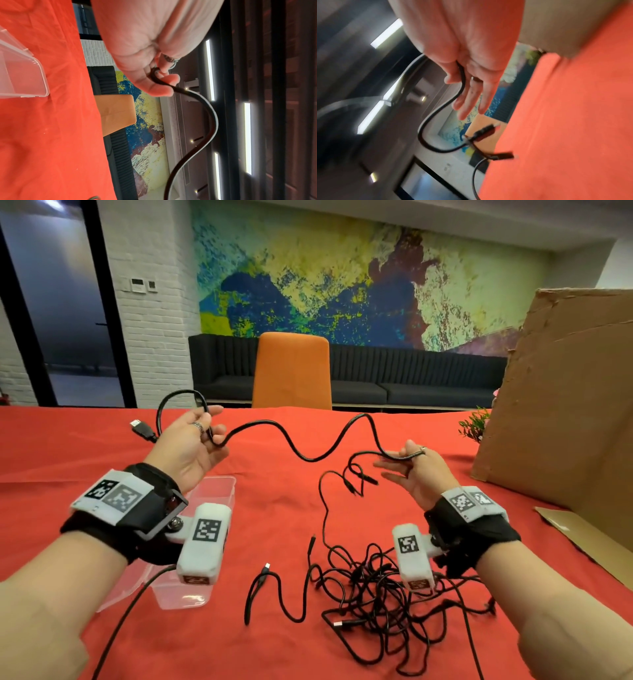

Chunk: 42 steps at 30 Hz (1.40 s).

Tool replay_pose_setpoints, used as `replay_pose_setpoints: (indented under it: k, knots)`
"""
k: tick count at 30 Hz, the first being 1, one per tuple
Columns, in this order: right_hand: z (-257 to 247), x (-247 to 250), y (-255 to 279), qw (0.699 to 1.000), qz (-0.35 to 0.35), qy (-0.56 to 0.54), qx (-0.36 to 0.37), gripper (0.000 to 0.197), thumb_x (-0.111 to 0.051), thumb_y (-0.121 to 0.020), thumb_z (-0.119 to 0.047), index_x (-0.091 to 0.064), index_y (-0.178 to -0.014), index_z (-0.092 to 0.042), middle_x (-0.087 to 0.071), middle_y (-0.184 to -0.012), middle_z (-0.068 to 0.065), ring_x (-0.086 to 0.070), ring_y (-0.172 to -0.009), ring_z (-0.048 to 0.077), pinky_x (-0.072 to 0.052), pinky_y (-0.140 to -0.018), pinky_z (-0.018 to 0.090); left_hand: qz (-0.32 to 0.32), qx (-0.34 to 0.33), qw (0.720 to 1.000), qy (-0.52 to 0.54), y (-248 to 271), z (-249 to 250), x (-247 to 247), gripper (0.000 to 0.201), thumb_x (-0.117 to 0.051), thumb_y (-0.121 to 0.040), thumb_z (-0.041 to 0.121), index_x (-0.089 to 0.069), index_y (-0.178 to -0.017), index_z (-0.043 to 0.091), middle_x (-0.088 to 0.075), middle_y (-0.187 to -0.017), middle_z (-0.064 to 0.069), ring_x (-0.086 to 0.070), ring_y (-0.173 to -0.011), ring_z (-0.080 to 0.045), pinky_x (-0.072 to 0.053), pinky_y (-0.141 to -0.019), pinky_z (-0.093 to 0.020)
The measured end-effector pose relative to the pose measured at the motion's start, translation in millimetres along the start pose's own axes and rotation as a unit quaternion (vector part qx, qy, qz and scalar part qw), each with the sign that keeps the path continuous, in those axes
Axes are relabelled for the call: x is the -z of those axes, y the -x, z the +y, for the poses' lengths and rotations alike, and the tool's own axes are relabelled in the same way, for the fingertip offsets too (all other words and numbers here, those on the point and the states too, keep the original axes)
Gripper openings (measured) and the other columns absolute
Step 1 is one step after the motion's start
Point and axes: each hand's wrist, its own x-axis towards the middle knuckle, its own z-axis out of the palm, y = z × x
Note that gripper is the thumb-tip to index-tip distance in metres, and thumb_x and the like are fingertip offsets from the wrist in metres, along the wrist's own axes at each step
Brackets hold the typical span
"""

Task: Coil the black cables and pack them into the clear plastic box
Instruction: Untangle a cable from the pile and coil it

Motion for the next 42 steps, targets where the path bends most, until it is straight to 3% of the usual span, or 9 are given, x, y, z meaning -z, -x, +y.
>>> replay_pose_setpoints:
  k: [8, 16, 22, 26, 29, 33, 35, 38, 42]
  knots:
    - [-23.5, -12.5, 18.4, 0.936, -0.024, -0.345, -0.066, 0.034, -0.027, -0.102, -0.022, -0.041, -0.074, -0.008, -0.059, -0.077, 0.014, -0.070, -0.061, 0.032, -0.058, -0.050, 0.037, -0.020, 0.079, 0.997, -0.003, 6.1, -21.0, -8.6, 0.028, -0.029, -0.100, 0.004, -0.053, -0.087, 0.013, -0.049, -0.072, -0.004, -0.052, -0.047, -0.008, -0.047, -0.039, -0.016]
    - [0.6, -5.9, 39.0, 0.963, -0.049, -0.191, -0.185, 0.028, -0.030, -0.100, -0.037, -0.040, -0.091, -0.012, -0.051, -0.089, 0.013, -0.069, -0.066, 0.040, -0.055, -0.048, 0.050, -0.134, 0.152, 0.976, -0.077, 27.5, -36.6, -28.9, 0.020, -0.045, -0.097, 0.023, -0.046, -0.078, 0.018, -0.035, -0.045, 0.008, -0.033, -0.036, -0.006, -0.042, -0.042, -0.018]
    - [12.0, -33.9, 51.4, 0.992, -0.045, 0.099, -0.068, 0.017, -0.028, -0.101, -0.028, -0.034, -0.094, -0.013, -0.040, -0.064, 0.008, -0.052, -0.043, 0.023, -0.051, -0.050, 0.038, -0.303, 0.178, 0.934, -0.062, 52.3, -42.7, -62.7, 0.042, -0.084, -0.051, 0.052, -0.061, -0.071, 0.023, -0.065, -0.113, -0.010, -0.068, -0.093, -0.028, -0.056, -0.065, -0.037]
    - [22.6, -35.9, 48.1, 0.929, -0.101, 0.354, -0.039, 0.020, -0.024, -0.100, -0.019, -0.023, -0.118, -0.010, -0.047, -0.074, 0.012, -0.044, -0.043, 0.020, -0.041, -0.040, 0.025, -0.396, 0.194, 0.896, 0.049, 57.0, -30.2, -69.4, 0.034, -0.089, -0.043, 0.045, -0.068, -0.063, 0.026, -0.057, -0.132, -0.005, -0.071, -0.072, -0.021, -0.054, -0.054, -0.028]
    - [35.9, -38.0, 51.5, 0.881, -0.172, 0.440, -0.021, 0.043, -0.028, -0.099, -0.019, -0.010, -0.137, -0.007, -0.045, -0.077, 0.004, -0.045, -0.055, 0.018, -0.037, -0.033, 0.017, -0.425, 0.193, 0.883, 0.036, 61.4, -29.9, -71.1, 0.033, -0.088, -0.047, 0.043, -0.067, -0.060, 0.021, -0.067, -0.111, -0.004, -0.063, -0.054, -0.010, -0.051, -0.048, -0.022]
    - [38.9, -40.7, 60.2, 0.883, -0.239, 0.401, -0.042, 0.010, -0.033, -0.100, -0.018, -0.031, -0.090, -0.018, -0.041, -0.078, 0.006, -0.042, -0.059, 0.013, -0.045, -0.040, 0.016, -0.348, 0.166, 0.920, -0.074, 63.3, -26.0, -69.0, 0.039, -0.066, -0.069, 0.043, -0.056, -0.043, 0.016, -0.047, -0.057, -0.003, -0.043, -0.036, -0.008, -0.042, -0.040, -0.020]
    - [37.8, -28.3, 53.3, 0.851, -0.257, 0.457, -0.022, 0.012, -0.041, -0.098, -0.024, -0.034, -0.101, -0.015, -0.046, -0.087, 0.008, -0.049, -0.068, 0.017, -0.050, -0.055, 0.031, -0.293, 0.125, 0.942, -0.104, 57.8, -21.4, -60.1, 0.041, -0.055, -0.075, 0.038, -0.047, -0.042, 0.014, -0.039, -0.042, 0.001, -0.036, -0.034, -0.008, -0.039, -0.039, -0.019]
    - [49.4, 6.0, 33.3, 0.701, -0.275, 0.657, 0.007, 0.042, -0.046, -0.093, -0.042, -0.037, -0.131, -0.027, -0.050, -0.127, 0.010, -0.046, -0.117, 0.027, -0.036, -0.102, 0.039, -0.237, 0.076, 0.963, -0.106, 48.1, -17.8, -43.4, 0.038, -0.053, -0.086, 0.024, -0.034, -0.055, 0.015, -0.032, -0.040, 0.003, -0.032, -0.033, -0.007, -0.032, -0.038, -0.019]
    - [74.3, 17.4, 32.5, 0.680, -0.347, 0.638, -0.096, 0.048, -0.049, -0.094, -0.034, -0.034, -0.139, -0.026, -0.051, -0.129, 0.010, -0.049, -0.122, 0.026, -0.035, -0.100, 0.029, -0.208, 0.051, 0.970, -0.116, 44.4, -31.4, -35.7, 0.043, -0.052, -0.090, 0.007, -0.025, -0.059, 0.019, -0.030, -0.038, 0.003, -0.029, -0.032, -0.008, -0.029, -0.035, -0.017]
